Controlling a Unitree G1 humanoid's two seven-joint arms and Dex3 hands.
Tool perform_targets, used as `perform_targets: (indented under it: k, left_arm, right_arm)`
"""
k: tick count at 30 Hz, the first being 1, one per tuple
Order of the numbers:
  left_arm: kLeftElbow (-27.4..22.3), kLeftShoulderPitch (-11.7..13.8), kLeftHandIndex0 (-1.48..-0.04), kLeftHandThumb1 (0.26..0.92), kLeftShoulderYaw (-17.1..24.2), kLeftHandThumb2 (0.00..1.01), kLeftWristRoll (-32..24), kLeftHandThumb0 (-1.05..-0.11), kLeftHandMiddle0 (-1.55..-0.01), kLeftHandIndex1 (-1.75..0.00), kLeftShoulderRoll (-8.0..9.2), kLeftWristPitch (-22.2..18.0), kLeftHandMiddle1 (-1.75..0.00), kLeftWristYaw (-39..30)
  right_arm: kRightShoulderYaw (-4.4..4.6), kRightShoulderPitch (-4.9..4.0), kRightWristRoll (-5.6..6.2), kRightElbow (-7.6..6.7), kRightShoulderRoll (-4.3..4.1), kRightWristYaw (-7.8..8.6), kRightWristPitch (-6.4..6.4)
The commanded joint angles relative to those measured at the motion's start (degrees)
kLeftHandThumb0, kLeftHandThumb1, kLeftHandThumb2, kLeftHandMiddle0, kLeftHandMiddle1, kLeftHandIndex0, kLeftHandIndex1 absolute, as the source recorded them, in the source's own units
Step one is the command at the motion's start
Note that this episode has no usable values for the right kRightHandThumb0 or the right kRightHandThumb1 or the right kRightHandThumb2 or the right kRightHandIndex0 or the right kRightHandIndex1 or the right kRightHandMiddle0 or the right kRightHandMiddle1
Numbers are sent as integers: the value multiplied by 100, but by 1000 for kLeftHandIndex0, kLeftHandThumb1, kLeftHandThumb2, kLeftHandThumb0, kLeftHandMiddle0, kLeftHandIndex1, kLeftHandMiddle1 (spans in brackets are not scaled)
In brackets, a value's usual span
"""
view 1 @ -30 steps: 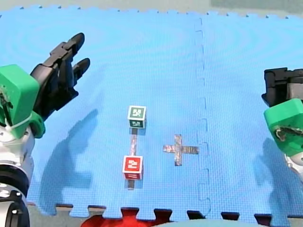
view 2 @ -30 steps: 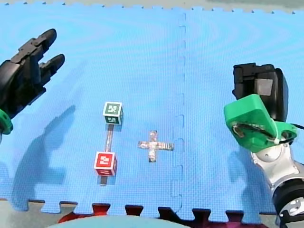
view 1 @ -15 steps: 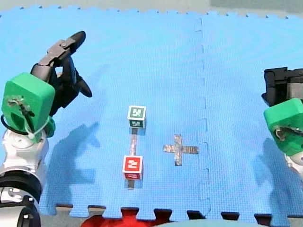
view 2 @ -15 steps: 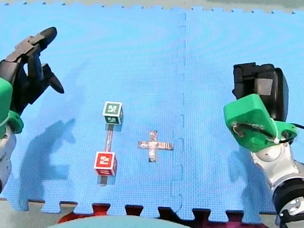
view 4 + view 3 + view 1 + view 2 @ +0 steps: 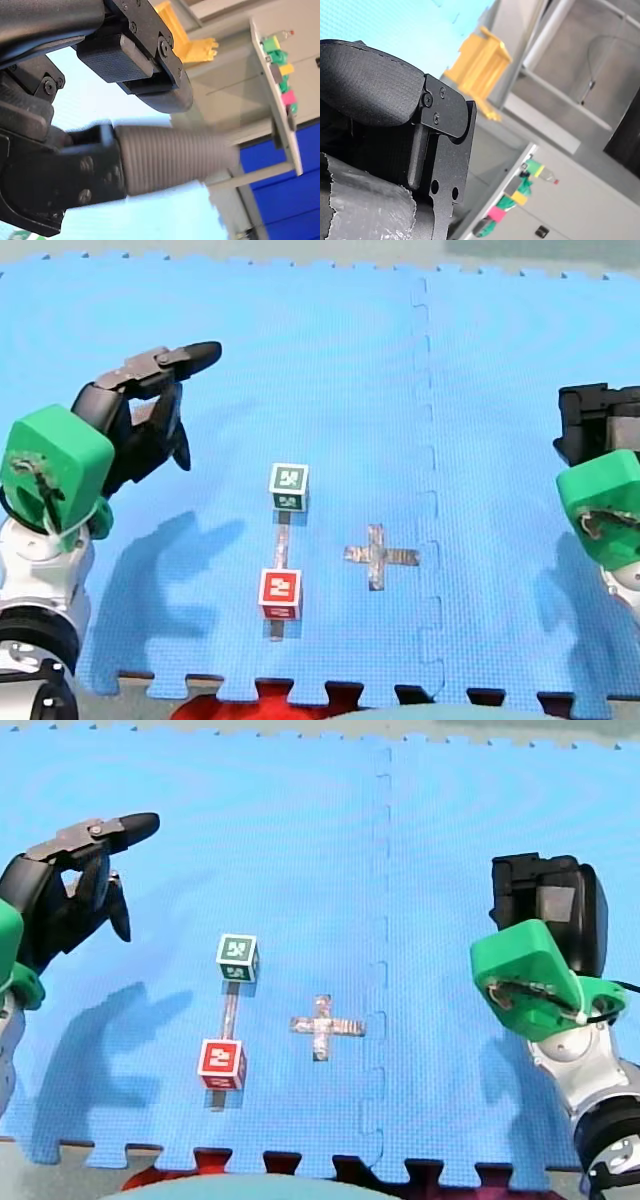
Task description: Stack cube left
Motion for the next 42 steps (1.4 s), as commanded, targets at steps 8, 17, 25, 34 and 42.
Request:
perform_targets:
  k: [8,17,25,34,42]
  left_arm:
    - [-124,18,-659,617,-187,14,198,-829,-910,0,205,170,-1746,110]
    - [-269,31,-523,641,-624,14,586,-825,-908,0,538,466,-1746,-196]
    - [-351,80,-458,676,-510,15,251,-867,-894,-9,632,554,-1746,-874]
    - [-680,327,-718,662,-365,0,-254,-842,-914,-46,466,673,-1746,-1572]
    - [-1722,980,-711,656,-674,0,-174,-846,-920,-28,391,709,-1746,-1717]
  right_arm:
    - [17,24,-14,-9,-21,-32,-3]
    - [21,22,-11,-8,20,-100,99]
    - [-38,17,84,-7,86,-34,177]
    - [-51,-9,96,-29,117,-43,305]
    - [-56,-13,105,-44,110,-43,328]
